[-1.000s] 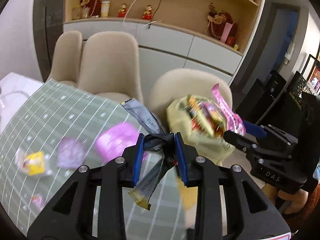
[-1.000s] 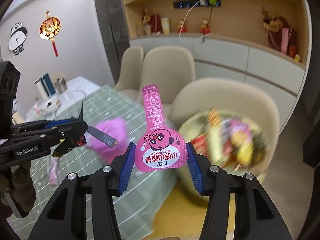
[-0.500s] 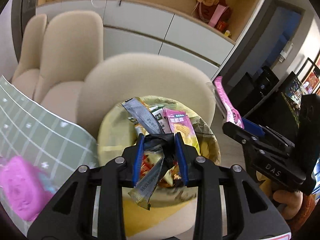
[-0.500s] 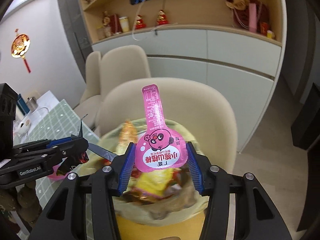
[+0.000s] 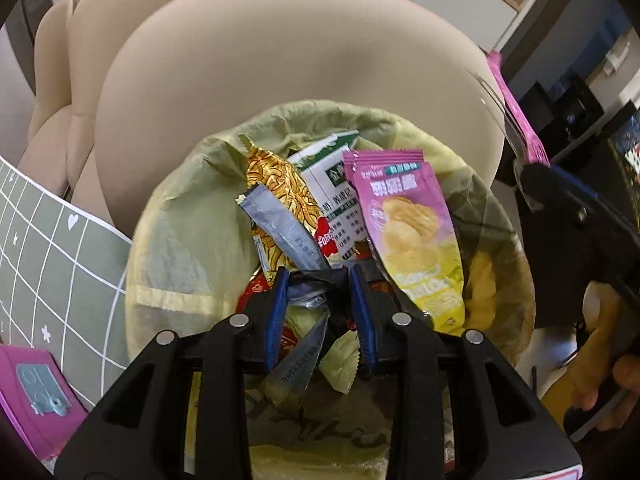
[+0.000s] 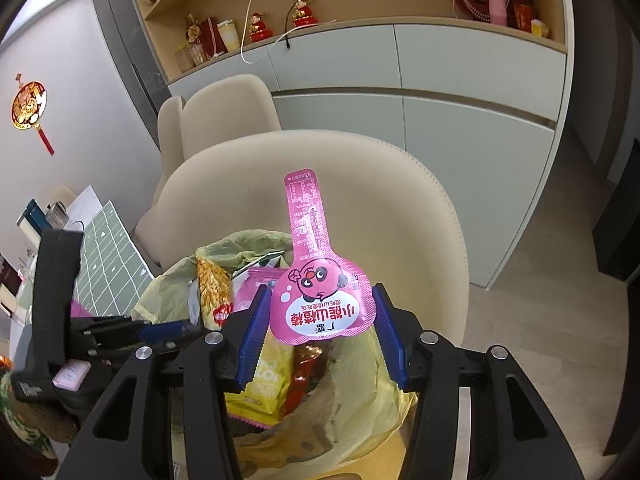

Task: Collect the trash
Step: 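Carry the grey wrapper and pink packet to the yellow trash bag, then open both tools to drop the wrappers into the bag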

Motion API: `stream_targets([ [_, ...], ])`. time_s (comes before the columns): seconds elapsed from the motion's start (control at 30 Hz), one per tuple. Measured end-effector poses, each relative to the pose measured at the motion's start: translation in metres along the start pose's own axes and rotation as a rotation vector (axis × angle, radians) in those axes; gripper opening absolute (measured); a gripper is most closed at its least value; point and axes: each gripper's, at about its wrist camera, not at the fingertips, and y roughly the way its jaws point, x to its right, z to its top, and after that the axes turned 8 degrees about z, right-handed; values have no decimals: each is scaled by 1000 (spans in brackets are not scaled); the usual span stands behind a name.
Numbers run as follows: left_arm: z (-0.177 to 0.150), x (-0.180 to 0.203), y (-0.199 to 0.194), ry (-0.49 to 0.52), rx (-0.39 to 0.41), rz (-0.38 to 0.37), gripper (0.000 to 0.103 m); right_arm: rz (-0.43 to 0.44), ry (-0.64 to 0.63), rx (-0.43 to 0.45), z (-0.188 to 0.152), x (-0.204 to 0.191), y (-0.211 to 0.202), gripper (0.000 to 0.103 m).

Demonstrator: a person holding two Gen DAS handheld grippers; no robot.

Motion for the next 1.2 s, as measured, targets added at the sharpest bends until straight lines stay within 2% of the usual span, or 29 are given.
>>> stream_targets([
  [0.2, -4, 0, -12, -26, 25, -43, 34, 18, -7, -7, -2, -3, 3, 48],
  [0.27, -8, -4, -21, -41, 41, -71, 39, 28, -18, -9, -1, -7, 4, 48],
  [0.33, -11, -6, -30, -56, 65, -84, 50, 35, -33, -4, -1, -13, 3, 48],
  [0.5, -18, -14, -55, -78, 126, -82, 59, 48, -48, -21, -6, -21, 6, 48],
  [0.8, -25, -18, -77, -86, 161, -66, 59, 82, -30, -109, -21, -30, 34, 48],
  [0.97, -30, -26, -93, -119, 214, -49, 59, 70, -76, -141, -27, -43, 39, 48],
  [1.2, -39, -37, -107, -134, 225, -26, 59, 22, -104, -208, -32, -55, 53, 48],
])
